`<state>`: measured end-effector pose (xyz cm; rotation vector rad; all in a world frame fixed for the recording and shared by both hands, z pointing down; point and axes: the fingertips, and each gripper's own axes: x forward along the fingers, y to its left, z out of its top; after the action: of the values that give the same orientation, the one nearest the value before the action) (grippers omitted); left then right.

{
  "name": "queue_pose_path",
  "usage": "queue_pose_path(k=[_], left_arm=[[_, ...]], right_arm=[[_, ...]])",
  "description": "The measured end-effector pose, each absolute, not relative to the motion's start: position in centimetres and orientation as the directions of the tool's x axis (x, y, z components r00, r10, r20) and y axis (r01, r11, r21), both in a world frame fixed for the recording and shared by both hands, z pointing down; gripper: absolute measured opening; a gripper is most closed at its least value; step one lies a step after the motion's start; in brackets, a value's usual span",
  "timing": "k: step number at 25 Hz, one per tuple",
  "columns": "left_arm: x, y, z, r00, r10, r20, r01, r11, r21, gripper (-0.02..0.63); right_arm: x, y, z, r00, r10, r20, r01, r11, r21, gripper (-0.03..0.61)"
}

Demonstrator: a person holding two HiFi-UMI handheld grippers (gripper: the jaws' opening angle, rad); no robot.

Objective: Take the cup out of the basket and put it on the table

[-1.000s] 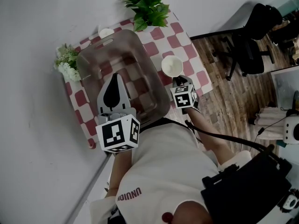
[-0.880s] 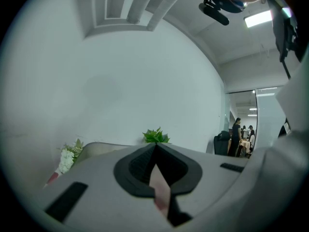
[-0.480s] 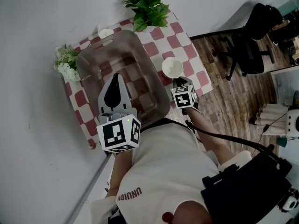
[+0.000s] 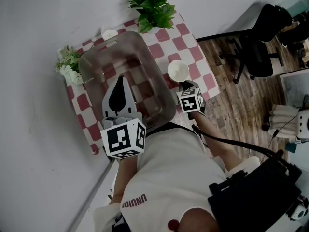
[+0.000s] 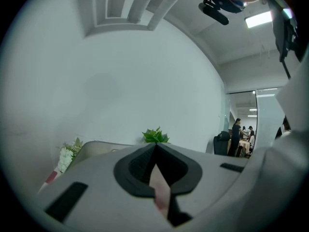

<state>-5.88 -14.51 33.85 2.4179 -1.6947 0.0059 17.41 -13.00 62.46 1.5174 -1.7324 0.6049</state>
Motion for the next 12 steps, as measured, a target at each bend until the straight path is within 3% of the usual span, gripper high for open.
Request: queue_pose_path(k=[12], left_arm=[[-5.31,-14.66,34.0,0.369,-0.922,0.113,-0.925,-0.353,0.144,0.012]], right_arm=[[17.42,-12.98,63.11,-0.018,-0.612,0.791,-0.972,0.195,0.129,0.064]])
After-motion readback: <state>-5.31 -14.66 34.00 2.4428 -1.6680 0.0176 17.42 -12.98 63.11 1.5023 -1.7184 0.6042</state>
